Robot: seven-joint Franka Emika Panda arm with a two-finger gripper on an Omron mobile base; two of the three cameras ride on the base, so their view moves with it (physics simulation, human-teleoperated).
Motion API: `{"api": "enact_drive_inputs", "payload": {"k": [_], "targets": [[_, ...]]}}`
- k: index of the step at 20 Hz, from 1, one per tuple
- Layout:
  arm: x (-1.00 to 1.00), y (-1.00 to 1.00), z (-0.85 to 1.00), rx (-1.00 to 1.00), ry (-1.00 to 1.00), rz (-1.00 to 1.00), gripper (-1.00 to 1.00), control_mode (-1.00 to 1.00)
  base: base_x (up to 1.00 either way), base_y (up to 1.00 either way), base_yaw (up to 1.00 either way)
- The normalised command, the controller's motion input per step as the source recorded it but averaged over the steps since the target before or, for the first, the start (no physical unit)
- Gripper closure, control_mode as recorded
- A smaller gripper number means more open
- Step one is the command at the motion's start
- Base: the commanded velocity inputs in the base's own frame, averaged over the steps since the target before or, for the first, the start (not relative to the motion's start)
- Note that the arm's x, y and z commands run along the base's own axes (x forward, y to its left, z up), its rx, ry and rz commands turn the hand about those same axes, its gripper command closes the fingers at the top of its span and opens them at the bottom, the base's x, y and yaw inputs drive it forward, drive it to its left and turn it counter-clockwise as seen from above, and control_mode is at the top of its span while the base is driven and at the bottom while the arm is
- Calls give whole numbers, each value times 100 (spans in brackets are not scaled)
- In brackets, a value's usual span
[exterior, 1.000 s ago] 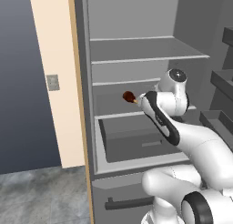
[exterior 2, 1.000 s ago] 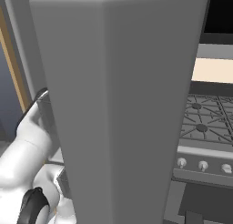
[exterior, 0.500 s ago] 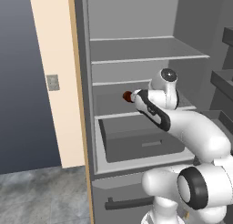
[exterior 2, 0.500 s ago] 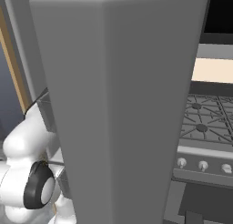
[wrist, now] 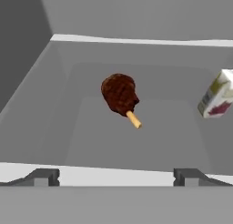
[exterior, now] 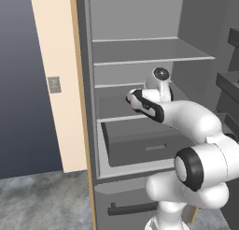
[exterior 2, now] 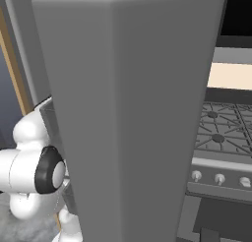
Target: Pick steak from the fridge and place it on the plate on the counter.
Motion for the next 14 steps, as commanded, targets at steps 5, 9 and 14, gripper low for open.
{"api": "enact_drive_inputs", "payload": {"k": [5,9,14], "targets": [[21,0,-30,0,2,0,-100,-100,0,0,0],[29,0,-25,0,0,0,-100,-100,0,0,0],[41,0,-22,-1,0,0,-100,-100,0,0,0]]}}
